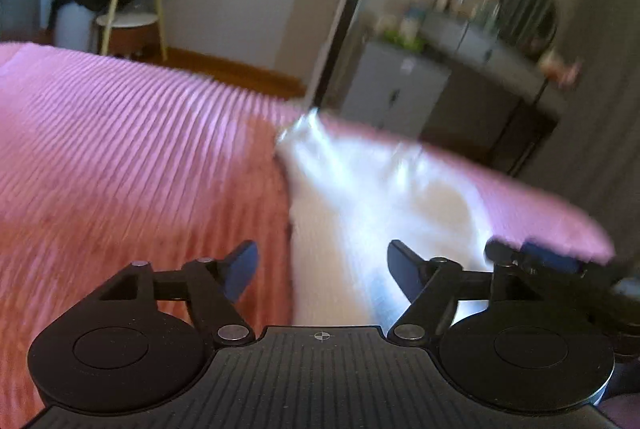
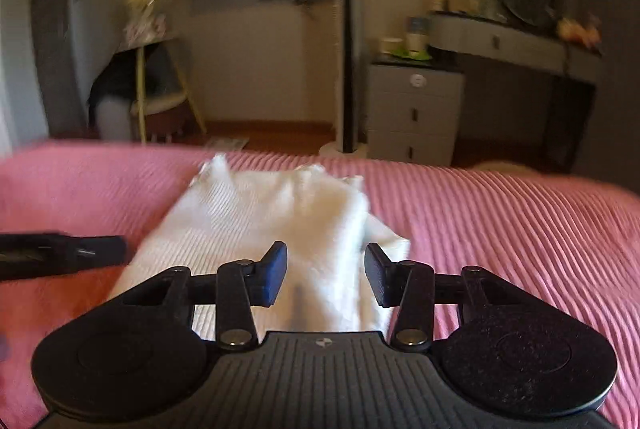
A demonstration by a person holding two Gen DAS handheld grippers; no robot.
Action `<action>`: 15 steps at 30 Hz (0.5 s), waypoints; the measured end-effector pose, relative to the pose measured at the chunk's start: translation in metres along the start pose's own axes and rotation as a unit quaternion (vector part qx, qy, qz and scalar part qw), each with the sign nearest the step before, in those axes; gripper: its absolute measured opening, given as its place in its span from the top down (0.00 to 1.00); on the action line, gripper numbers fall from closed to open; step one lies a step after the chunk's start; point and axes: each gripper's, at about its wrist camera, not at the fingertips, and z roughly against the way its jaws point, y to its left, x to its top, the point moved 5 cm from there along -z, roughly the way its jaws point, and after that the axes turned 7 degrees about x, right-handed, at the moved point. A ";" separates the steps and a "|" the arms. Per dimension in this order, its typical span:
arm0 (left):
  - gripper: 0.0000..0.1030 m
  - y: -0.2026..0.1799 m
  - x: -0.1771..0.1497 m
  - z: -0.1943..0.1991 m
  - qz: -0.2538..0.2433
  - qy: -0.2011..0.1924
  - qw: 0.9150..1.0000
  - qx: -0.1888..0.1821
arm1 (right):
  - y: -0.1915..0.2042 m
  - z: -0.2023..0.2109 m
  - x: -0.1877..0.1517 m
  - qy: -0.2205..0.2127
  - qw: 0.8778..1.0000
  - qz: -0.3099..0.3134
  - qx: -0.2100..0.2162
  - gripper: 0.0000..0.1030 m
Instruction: Fold small clothes
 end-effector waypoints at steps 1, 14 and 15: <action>0.28 0.001 -0.005 -0.006 -0.003 0.009 1.000 0.008 | 0.003 -0.002 -0.002 0.007 1.000 0.008 -0.003 0.62; 0.05 0.017 -0.038 -0.011 -0.002 -0.001 0.999 0.045 | -0.002 -0.002 -0.027 0.067 0.997 0.021 -0.011 0.59; 0.05 0.015 -0.039 -0.003 0.002 -0.003 0.999 0.046 | 0.000 0.007 -0.029 0.065 0.998 0.015 -0.006 0.59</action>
